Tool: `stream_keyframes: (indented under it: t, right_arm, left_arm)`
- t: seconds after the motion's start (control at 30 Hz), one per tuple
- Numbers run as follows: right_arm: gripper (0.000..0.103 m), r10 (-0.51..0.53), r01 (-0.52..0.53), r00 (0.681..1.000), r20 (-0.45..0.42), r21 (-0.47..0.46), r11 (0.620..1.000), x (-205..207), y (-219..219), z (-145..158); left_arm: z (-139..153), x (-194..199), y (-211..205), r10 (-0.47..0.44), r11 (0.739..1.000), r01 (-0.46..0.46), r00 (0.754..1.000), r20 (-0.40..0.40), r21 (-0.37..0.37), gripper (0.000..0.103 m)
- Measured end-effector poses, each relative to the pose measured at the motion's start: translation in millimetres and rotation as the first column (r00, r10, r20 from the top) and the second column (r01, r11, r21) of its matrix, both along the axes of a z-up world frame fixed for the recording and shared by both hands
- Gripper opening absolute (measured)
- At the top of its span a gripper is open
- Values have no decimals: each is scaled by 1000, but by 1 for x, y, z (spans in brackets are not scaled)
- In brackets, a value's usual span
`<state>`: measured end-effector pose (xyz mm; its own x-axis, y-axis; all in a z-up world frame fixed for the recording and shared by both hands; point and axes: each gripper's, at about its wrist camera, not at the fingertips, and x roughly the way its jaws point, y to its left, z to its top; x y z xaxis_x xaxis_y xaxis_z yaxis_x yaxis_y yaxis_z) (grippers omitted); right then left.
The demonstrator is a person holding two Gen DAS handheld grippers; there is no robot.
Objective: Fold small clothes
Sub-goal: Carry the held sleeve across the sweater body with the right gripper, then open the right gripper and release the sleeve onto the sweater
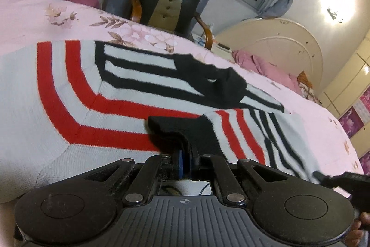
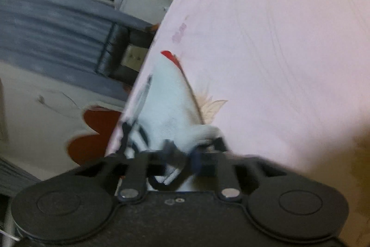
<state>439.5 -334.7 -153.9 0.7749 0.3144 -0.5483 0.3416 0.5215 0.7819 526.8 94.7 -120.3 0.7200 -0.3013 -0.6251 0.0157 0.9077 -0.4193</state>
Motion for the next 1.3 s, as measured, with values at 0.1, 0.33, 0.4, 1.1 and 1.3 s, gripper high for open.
stream_keyframes:
  t: [0.1, 0.33, 0.4, 1.1, 1.3]
  right_arm:
    - [8, 25, -22, 999, 28, -91, 996, -5, 6, 15]
    - [7, 80, -86, 996, -37, -207, 975, -2, 12, 18]
    - [16, 118, -125, 992, -43, -220, 967, -5, 11, 25]
    - [20, 365, -288, 931, -21, -659, 695, 40, 31, 58]
    - [25, 284, -219, 959, 7, -616, 757, 103, 6, 52]
  left_arm:
    - [14, -12, -3, -1, 1000, -1, 998, 69, 29, 5]
    - [-12, -9, -4, 17, 999, -17, 1000, -6, 41, 5]
    - [-10, -11, -3, 27, 999, -27, 1000, 7, 39, 5]
    - [15, 27, -115, -177, 945, 138, 978, 108, 297, 80]
    - [11, 58, -138, -168, 927, 123, 981, 101, 353, 80]
